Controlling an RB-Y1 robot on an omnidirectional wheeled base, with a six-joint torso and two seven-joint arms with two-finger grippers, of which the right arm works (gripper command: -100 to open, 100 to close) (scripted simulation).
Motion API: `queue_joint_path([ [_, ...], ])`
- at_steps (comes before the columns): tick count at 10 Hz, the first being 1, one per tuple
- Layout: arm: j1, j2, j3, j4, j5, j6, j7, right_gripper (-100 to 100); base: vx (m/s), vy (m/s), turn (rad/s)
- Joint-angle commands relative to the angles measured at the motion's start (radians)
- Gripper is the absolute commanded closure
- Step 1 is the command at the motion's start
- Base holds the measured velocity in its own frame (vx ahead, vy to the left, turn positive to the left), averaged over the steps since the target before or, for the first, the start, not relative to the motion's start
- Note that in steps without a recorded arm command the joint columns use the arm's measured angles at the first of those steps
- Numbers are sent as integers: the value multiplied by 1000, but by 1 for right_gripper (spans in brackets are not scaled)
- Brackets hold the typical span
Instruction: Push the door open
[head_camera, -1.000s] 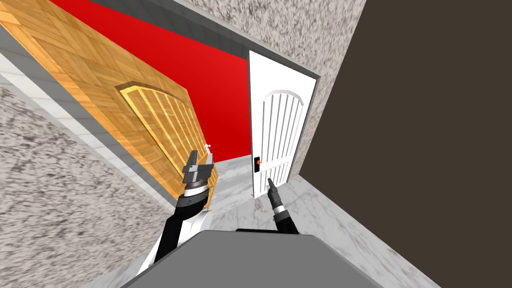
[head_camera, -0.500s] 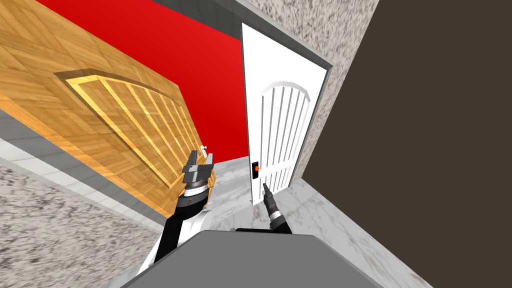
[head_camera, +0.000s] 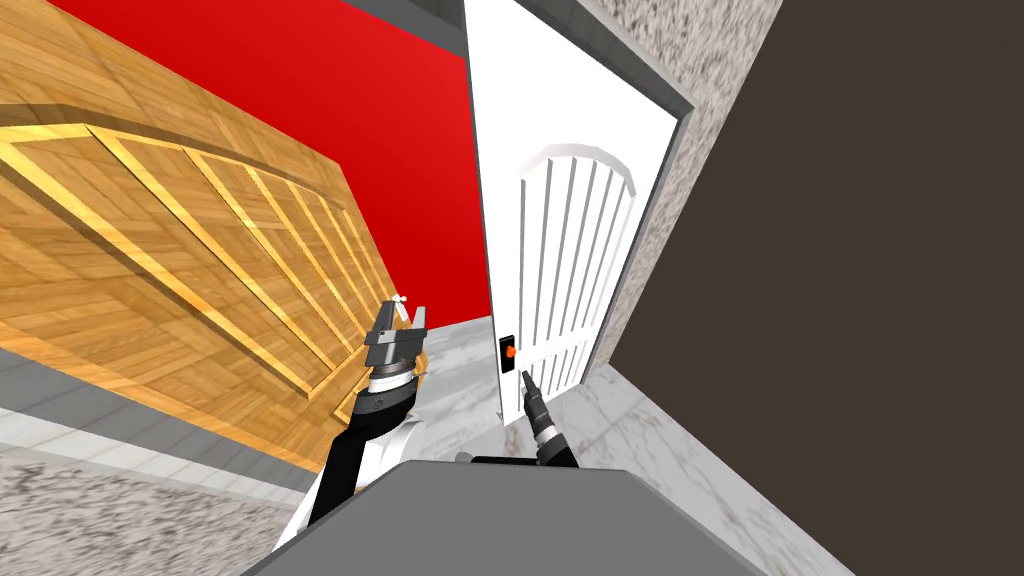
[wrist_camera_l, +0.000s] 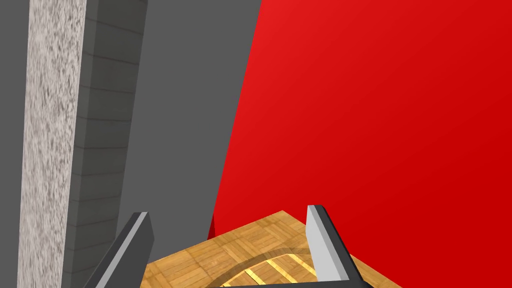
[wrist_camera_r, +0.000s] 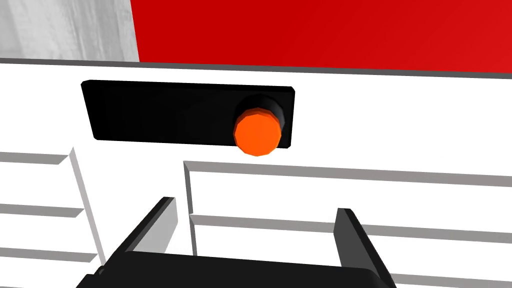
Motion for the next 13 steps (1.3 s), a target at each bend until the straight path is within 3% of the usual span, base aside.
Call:
queue_joint_path([
  [1, -10, 6, -5, 10, 0, 3, -2, -100, 161, 68, 20],
  [6, -57, 37, -31, 56, 1, 15, -12, -100, 187, 90, 24],
  [8, -59, 37, -32, 56, 1, 16, -13, -100, 121, 24, 9],
  [9, -59, 37, -32, 56, 1, 16, -13, 100, -8, 0, -4],
  [13, -59, 37, -32, 56, 1, 16, -13, 100, -9, -2, 4],
])
